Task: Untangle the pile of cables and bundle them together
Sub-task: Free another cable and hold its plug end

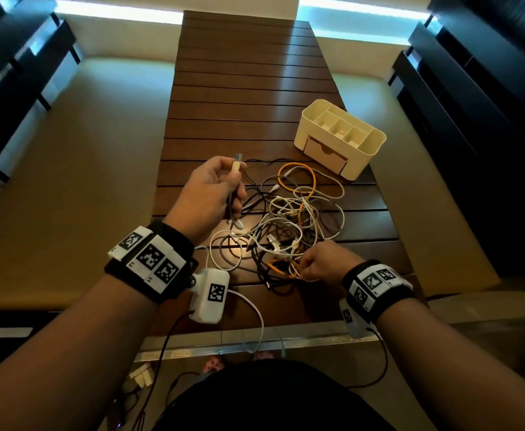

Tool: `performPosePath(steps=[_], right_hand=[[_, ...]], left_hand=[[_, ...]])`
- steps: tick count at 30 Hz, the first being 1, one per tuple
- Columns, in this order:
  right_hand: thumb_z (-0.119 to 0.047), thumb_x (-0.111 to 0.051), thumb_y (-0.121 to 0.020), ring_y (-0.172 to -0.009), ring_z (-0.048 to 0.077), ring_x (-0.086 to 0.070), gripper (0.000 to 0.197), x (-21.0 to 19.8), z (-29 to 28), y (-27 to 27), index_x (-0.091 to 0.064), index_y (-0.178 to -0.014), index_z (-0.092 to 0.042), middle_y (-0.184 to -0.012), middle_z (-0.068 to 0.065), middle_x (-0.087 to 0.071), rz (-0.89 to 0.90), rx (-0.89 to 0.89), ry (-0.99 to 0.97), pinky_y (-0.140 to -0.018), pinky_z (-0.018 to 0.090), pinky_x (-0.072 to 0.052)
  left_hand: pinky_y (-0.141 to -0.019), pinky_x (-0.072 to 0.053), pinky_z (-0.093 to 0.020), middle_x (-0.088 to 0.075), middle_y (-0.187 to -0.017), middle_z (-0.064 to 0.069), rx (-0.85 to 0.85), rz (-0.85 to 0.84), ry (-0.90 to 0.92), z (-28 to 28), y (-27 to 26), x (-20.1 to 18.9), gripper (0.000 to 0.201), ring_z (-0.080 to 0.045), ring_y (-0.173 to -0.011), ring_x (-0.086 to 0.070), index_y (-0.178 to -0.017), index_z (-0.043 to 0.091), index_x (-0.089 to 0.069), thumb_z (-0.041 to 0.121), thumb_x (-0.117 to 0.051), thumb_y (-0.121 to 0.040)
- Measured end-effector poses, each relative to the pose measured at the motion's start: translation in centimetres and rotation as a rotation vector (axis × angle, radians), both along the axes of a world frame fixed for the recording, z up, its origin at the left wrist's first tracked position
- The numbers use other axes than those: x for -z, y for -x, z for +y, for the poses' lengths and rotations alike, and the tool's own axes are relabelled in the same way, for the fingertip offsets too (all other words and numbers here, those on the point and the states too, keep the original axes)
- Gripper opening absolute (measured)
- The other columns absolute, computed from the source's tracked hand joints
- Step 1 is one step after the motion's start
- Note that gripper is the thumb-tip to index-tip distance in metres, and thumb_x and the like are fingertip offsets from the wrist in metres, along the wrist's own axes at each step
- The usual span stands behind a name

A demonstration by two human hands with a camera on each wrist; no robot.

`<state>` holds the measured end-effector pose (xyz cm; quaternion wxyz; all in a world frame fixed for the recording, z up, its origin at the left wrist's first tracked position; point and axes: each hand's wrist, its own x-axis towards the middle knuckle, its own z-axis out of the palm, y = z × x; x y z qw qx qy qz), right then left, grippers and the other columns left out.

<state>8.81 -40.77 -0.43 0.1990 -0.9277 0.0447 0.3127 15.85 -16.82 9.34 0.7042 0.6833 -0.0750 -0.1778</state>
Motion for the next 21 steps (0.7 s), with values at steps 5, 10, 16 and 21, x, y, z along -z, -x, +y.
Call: performPosePath(steps=[5,10,16,21], right_hand=[[-0.03,-0.074,-0.085,-0.088,0.009,-0.063,0.019,0.7,0.1,0.3,-0.076,-0.104,-0.025,-0.096,-0.006,-0.069,-0.132,0.062,-0.03,-0.078,0.026,-0.053],[-0.036,-0.078,-0.081,-0.091,0.014,-0.063,0.028,2.1,0.1,0.9,-0.074,-0.105,-0.023,-0.1,-0.003,-0.067,-0.162,0.053,-0.023,-0.083,0.034,-0.056],[-0.035,-0.065,-0.088,-0.098,0.021,-0.062,0.022,2.5,0.5,1.4,-0.071,-0.106,-0.025,-0.107,-0.003,-0.065,-0.274,-0.117,0.13,-0.08,0.035,-0.054],[-0.031,-0.066,-0.086,-0.091,0.019,-0.064,0.016,1.4,0.3,0.7,-0.071,-0.101,-0.027,-0.102,0.0,-0.067,-0.176,0.005,0.089,-0.082,0.039,-0.058]], left_hand=[[-0.05,-0.047,-0.026,-0.057,-0.07,-0.002,-0.008,0.009,-0.011,-0.1,0.7,-0.1,0.018,-0.013,-0.054,-0.05,-0.116,0.007,-0.054,0.011,-0.04,-0.105],[-0.049,-0.046,-0.025,-0.056,-0.069,-0.003,-0.011,0.001,-0.009,-0.2,0.9,-0.3,0.018,-0.013,-0.054,-0.049,-0.117,0.007,-0.054,0.011,-0.041,-0.105],[-0.05,-0.047,-0.026,-0.057,-0.068,-0.001,-0.001,-0.011,-0.01,-0.5,0.9,-0.5,0.017,-0.012,-0.053,-0.05,-0.115,0.009,-0.055,0.012,-0.041,-0.105],[-0.051,-0.047,-0.026,-0.057,-0.068,-0.001,0.004,-0.021,-0.009,-0.6,1.1,-0.9,0.017,-0.012,-0.054,-0.051,-0.113,0.011,-0.055,0.012,-0.04,-0.105]])
